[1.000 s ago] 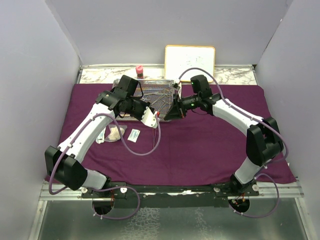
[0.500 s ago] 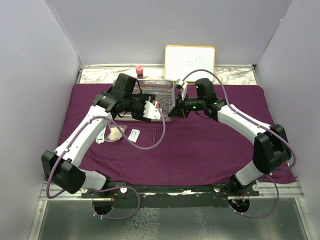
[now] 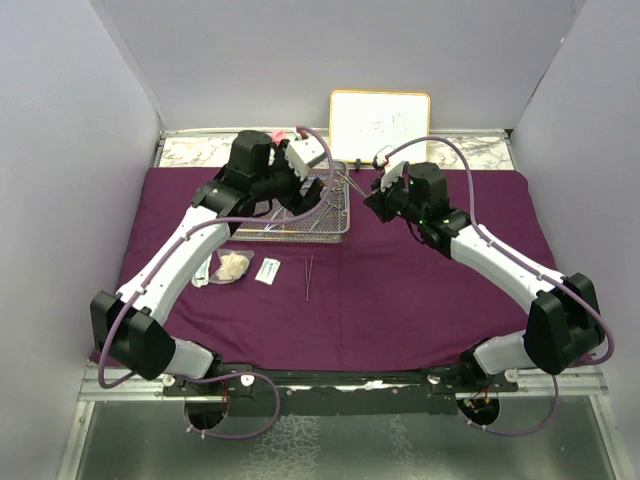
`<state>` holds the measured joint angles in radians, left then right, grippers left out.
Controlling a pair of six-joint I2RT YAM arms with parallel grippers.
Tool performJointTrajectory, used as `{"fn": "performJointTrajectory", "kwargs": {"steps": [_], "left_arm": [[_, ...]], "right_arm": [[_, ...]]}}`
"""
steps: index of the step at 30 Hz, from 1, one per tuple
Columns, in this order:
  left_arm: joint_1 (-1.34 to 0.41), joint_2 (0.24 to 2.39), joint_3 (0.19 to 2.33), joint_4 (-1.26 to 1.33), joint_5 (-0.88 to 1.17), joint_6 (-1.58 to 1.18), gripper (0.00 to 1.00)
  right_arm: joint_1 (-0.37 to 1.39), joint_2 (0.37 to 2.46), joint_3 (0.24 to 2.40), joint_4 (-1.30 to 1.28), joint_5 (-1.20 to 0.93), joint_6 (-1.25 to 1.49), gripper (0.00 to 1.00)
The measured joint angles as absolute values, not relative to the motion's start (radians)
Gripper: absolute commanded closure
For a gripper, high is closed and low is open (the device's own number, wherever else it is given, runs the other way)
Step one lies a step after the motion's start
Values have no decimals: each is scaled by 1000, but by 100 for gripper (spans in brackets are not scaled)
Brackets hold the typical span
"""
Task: Open and lay out the surgical kit
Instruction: Place the medical item in the surgical kit.
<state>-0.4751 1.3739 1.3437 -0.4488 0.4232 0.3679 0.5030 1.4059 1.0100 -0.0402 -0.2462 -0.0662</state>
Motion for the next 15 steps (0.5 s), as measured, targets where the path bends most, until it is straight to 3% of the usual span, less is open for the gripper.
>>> {"fn": "performJointTrajectory", "kwargs": {"steps": [15], "left_arm": [[-466, 1649, 1584, -297, 378, -381, 36]], "right_arm": [[518, 1407, 1004, 24, -64, -84, 99]]}}
